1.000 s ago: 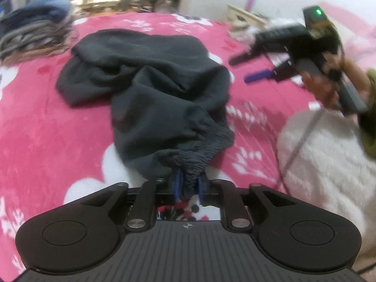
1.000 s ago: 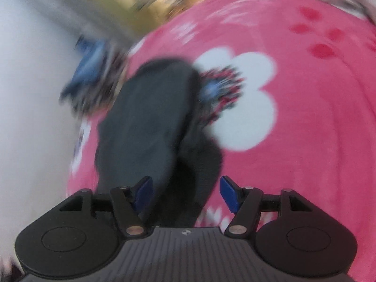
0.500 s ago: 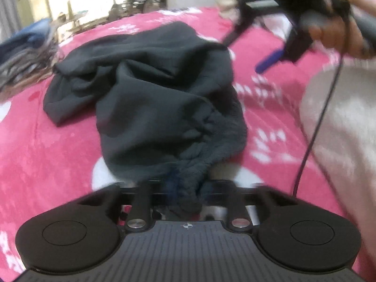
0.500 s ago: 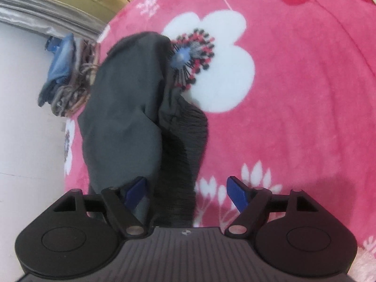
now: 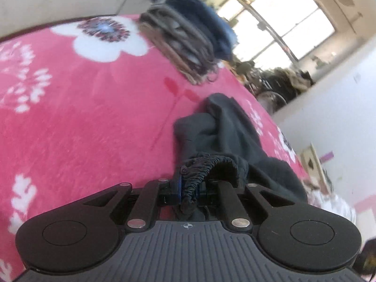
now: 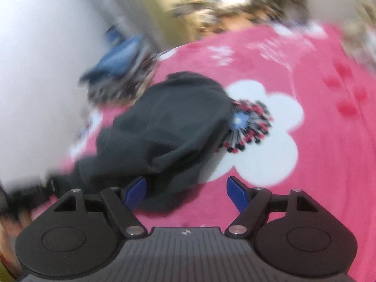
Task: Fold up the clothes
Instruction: 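Lift the sweatpants by the waistband with both grippers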
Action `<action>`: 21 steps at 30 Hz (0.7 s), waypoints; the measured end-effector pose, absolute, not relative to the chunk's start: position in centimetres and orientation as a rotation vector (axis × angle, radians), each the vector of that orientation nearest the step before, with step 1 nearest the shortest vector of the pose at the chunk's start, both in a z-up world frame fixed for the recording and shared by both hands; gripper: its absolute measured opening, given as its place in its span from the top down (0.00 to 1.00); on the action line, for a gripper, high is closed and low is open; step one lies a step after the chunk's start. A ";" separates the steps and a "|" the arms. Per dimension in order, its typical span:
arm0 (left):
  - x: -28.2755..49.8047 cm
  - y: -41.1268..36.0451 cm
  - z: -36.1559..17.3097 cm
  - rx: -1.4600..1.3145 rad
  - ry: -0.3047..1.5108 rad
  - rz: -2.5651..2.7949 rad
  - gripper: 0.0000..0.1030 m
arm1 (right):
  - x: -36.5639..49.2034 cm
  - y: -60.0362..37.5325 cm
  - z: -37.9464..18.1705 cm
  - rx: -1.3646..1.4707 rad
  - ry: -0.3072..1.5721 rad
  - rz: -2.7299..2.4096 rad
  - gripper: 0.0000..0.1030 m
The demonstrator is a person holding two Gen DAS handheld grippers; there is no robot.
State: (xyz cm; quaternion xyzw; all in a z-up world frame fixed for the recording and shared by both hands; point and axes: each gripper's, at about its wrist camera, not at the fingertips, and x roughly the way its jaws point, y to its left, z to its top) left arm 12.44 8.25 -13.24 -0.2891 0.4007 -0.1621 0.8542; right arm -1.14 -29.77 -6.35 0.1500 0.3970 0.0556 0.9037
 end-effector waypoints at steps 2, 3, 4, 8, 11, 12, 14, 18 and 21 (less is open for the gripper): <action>12.5 8.0 -13.5 -0.614 0.839 -0.332 0.92 | -1.3 -26.6 -6.6 0.108 0.809 0.173 0.25; 12.5 7.7 -13.4 -0.608 0.836 -0.332 0.92 | -1.3 -24.7 -6.9 -0.001 0.801 0.197 0.25; 12.6 7.6 -13.5 -0.606 0.834 -0.333 0.92 | -1.3 -23.1 -7.3 -0.100 0.790 0.212 0.25; 12.3 8.2 -13.6 -0.608 0.825 -0.338 0.92 | 0.2 -19.3 -9.7 -0.251 0.792 0.203 0.25; 12.5 8.3 -13.5 -0.615 0.812 -0.344 0.92 | 2.5 -18.6 -11.9 -0.237 0.829 0.173 0.27; 12.5 8.3 -13.5 -0.617 0.809 -0.344 0.92 | 3.2 -18.4 -12.5 -0.248 0.832 0.154 0.27; 12.5 8.3 -13.6 -0.620 0.803 -0.344 0.92 | 4.2 -18.6 -13.5 -0.260 0.832 0.082 0.32; 12.3 7.8 -13.7 -0.597 0.792 -0.360 0.92 | 5.3 -21.1 -14.2 -0.217 0.825 -0.086 0.41; 12.1 7.3 -13.6 -0.567 0.773 -0.374 0.92 | 5.5 -23.0 -14.6 -0.198 0.811 -0.162 0.63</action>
